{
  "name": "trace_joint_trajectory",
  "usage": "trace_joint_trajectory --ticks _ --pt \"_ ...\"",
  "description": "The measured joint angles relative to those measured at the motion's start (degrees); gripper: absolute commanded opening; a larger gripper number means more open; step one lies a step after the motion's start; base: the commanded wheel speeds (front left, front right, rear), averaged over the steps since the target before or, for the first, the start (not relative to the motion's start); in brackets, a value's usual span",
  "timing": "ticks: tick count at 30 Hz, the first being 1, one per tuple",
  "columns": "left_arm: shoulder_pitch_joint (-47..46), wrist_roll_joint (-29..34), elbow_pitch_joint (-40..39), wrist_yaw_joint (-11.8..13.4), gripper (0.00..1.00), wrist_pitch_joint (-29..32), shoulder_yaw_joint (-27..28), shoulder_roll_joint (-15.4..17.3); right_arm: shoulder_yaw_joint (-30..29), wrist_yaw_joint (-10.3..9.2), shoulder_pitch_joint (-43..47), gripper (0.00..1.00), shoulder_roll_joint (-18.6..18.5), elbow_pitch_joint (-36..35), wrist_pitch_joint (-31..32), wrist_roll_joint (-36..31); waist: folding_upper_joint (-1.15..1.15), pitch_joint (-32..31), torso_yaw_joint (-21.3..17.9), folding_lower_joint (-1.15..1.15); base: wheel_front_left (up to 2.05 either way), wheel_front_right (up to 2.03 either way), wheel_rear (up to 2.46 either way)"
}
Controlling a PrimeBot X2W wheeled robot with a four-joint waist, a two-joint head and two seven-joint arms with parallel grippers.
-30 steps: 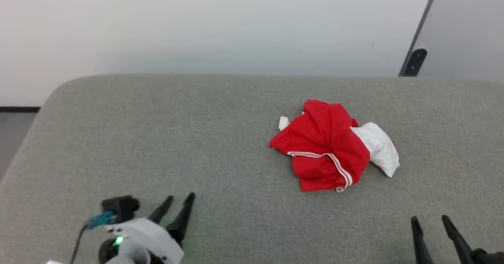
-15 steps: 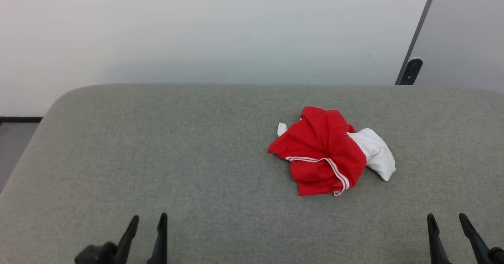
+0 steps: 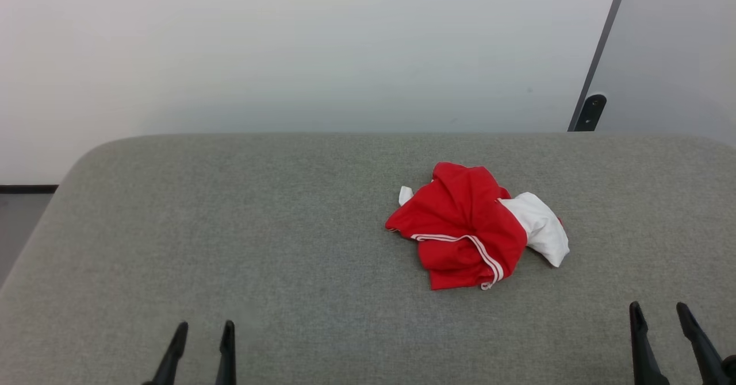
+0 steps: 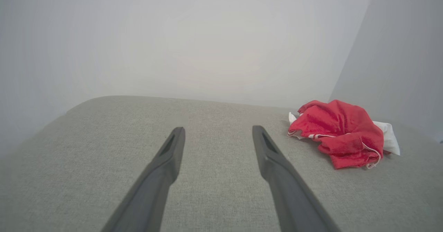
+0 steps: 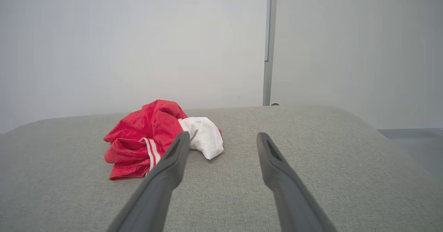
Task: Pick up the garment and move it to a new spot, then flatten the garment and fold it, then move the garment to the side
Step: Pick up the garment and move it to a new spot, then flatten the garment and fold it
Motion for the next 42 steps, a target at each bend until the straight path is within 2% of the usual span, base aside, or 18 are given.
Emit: trace_joint_trajectory --ticks 16,20,26,36,42 --pt "0.8 1.7 2.2 -1.6 1.00 0.0 1.5 -2.8 1.6 0.00 -0.7 1.00 -1.1 1.9 0.9 0.0 0.00 0.3 -0.3 0.00 0.00 0.00 0.00" --pt "0.7 1.8 1.9 -1.6 1.00 0.0 1.1 -3.2 4.6 0.00 -6.3 1.00 -3.7 3.3 5.5 1.5 0.00 0.8 -0.2 0.00 0.00 0.00 0.00" --pt "-0.1 1.5 2.6 -1.6 1.00 0.0 -0.8 -3.7 13.7 0.00 -21.4 1.00 -12.7 8.4 12.9 5.7 0.00 2.6 0.3 0.00 0.00 0.00 0.00" --pt "-5.5 1.1 3.6 -1.6 1.00 0.0 -4.0 -4.0 25.8 0.00 -45.9 1.00 -23.5 26.4 33.1 21.3 0.00 7.9 2.9 0.00 0.00 0.00 0.00" --pt "-8.7 1.1 4.8 -1.7 1.00 0.0 -6.3 -4.1 34.0 0.00 -55.3 1.00 -26.7 33.9 42.7 30.7 0.00 11.9 5.3 0.00 0.00 0.00 0.00"
